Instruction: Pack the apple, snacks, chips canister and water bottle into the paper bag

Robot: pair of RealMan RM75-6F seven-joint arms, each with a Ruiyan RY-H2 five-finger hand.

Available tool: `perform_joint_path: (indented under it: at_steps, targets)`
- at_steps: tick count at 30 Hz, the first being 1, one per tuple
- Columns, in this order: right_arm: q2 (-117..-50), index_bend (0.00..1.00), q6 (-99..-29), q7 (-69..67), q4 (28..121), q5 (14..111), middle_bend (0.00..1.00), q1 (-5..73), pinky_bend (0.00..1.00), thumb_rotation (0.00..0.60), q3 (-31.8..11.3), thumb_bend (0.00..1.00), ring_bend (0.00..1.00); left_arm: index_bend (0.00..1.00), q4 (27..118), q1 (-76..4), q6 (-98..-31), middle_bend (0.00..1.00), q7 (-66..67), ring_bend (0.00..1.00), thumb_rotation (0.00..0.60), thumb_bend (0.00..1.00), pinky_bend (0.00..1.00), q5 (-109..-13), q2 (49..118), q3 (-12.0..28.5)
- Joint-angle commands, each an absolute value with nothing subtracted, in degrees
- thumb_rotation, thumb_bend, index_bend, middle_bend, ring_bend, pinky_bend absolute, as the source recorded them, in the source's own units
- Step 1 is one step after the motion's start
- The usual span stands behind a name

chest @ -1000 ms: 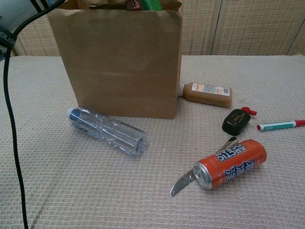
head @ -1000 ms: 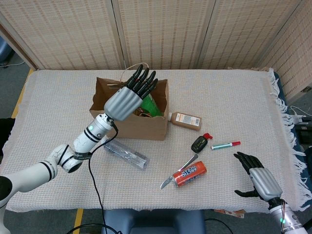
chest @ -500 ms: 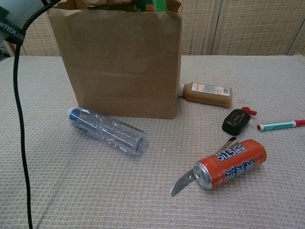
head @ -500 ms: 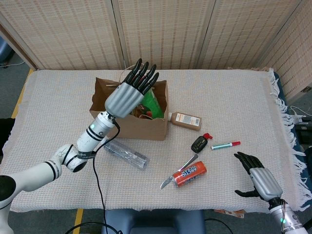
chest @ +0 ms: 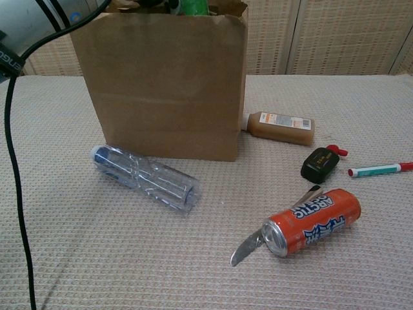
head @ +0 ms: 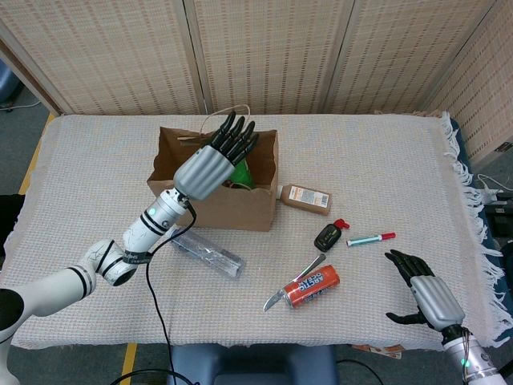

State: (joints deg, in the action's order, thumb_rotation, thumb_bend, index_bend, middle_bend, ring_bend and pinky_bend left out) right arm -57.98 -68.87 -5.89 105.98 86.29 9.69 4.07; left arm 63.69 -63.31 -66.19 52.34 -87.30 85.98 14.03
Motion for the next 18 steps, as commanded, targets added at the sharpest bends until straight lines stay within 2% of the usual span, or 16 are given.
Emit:
perform_joint_path:
  at_steps: [1,6,8,10,12,15,18]
  targets:
    - [-57.9,0.0,-69.19,-5.85,106.02,86.54,0.0,9.52,0.0,0.6,4.18,0.0,0.0,0.0,64.99,-63.88,-66.4,0.0,51.61,0.0,0.6,0.35,0.0,-92.01,85.74,12.84]
    - [-57.79,0.0,-69.27,-6.33,105.93,86.11,0.0,9.48,0.0,0.6,3.95,0.0,0.0,0.0,66.89,-64.34,-67.48,0.0,50.87,0.0,0.6,0.35,0.0,-88.48,86.34,16.69]
    - [-57.72,0.0,-69.23,-6.48,105.94,86.14,0.0,9.49,0.0,0.6,3.96,0.0,0.0,0.0,67.48,-64.14,-65.7,0.0,52.52,0.0,0.6,0.34,0.0,-89.14,85.66,14.76]
    - [-57.67,0.0,-69.42,-6.5,105.94,86.45,0.0,9.42,0.0,0.6,4.03,0.0,0.0,0.0,67.35,-65.06,-63.24,0.0,54.42,0.0,0.6,0.33,0.0,-94.43,83.31,10.27]
    - [-57.62,0.0,-69.5,-6.6,105.94,86.61,0.0,9.36,0.0,0.6,4.11,0.0,0.0,0.0,67.2,-64.95,-63.61,0.0,52.61,0.0,0.6,0.33,0.0,-95.74,83.12,9.29]
    - [-57.56,0.0,-69.48,-6.66,105.92,86.71,0.0,9.33,0.0,0.6,4.17,0.0,0.0,0.0,66.63,-64.22,-66.77,0.0,51.43,0.0,0.6,0.33,0.0,-91.89,85.3,13.46]
    - [-57.63,0.0,-69.49,-6.58,105.93,86.64,0.0,9.32,0.0,0.6,4.14,0.0,0.0,0.0,67.83,-63.55,-69.9,0.0,50.52,0.0,0.6,0.33,0.0,-85.25,88.35,19.31]
